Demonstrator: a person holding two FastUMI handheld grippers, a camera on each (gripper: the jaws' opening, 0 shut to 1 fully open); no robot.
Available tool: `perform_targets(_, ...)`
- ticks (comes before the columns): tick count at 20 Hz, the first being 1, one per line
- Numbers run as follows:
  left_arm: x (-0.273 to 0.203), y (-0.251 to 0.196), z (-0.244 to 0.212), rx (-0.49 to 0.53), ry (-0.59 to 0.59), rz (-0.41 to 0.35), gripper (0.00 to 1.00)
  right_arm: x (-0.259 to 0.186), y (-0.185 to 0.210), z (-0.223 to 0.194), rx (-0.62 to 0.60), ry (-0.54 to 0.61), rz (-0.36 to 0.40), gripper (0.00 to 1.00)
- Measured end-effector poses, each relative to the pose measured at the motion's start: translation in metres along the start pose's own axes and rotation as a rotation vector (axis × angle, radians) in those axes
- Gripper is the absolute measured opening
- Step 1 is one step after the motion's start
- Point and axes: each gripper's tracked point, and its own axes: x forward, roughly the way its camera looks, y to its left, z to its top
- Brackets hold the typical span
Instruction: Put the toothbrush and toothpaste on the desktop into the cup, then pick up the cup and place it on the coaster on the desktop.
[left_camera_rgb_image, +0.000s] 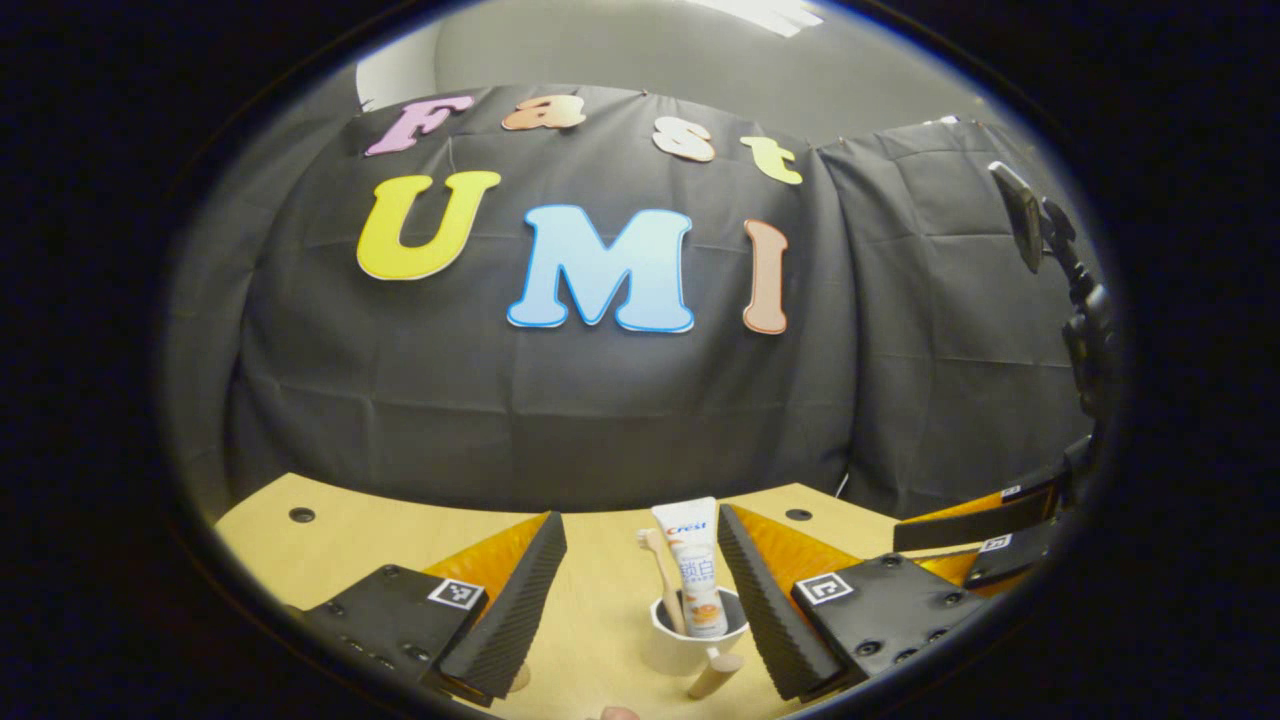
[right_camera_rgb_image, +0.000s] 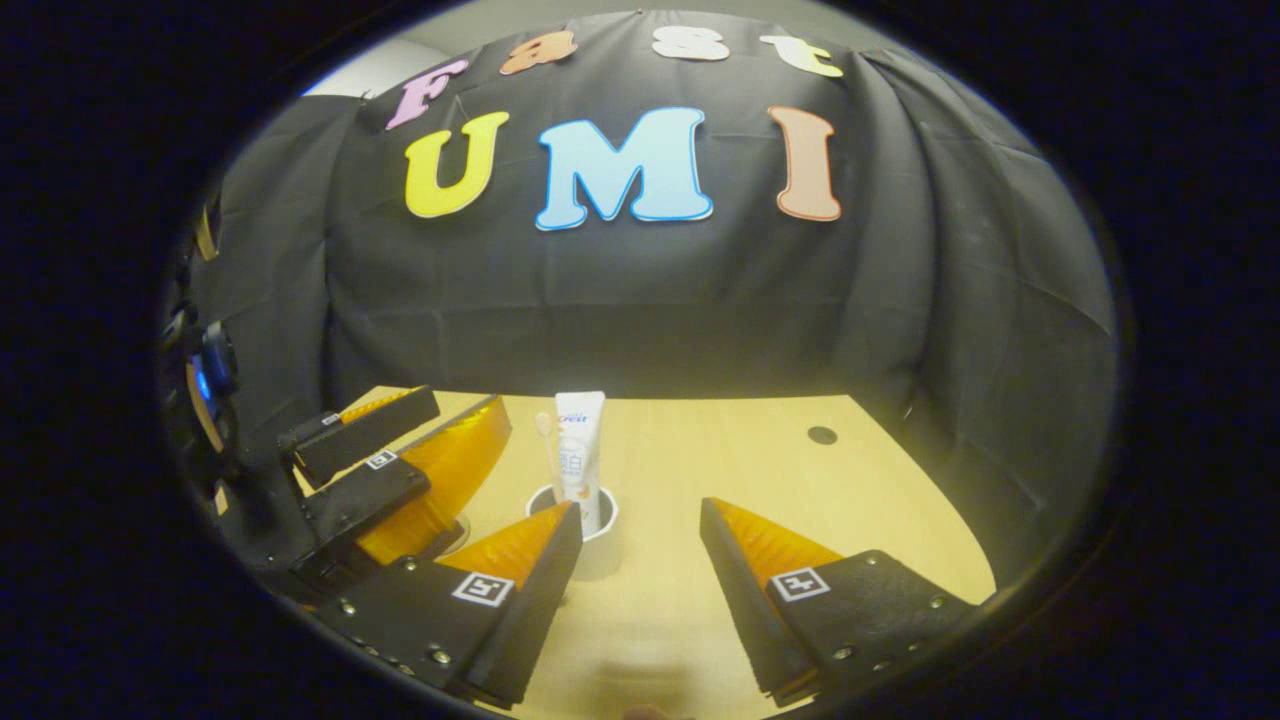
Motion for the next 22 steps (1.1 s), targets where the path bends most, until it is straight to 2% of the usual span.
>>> perform_targets(1, -0.005, 0.005, 0.001, 0.004, 0.002, 0.010, 0.97, 0.003, 0.007, -0.002, 0.000, 0.018, 0.004, 0.90)
perform_targets(2, -0.010, 0.012, 0.003, 0.006, 0.000, 0.021, 0.97, 0.006, 0.011, -0.003, 0.000, 0.030, 0.007, 0.93)
perform_targets(6, -0.027, 0.032, 0.007, 0.003, 0.003, 0.049, 0.95, 0.019, 0.028, -0.015, 0.025, 0.114, 0.001, 0.93)
perform_targets(13, -0.043, 0.058, 0.021, 0.010, -0.019, 0.068, 0.95, 0.046, 0.040, -0.033, 0.139, 0.262, -0.023, 0.93)
perform_targets(22, -0.058, 0.079, 0.019, -0.006, -0.006, 0.088, 0.95, 0.061, 0.051, -0.078, 0.196, 0.542, -0.074, 0.93)
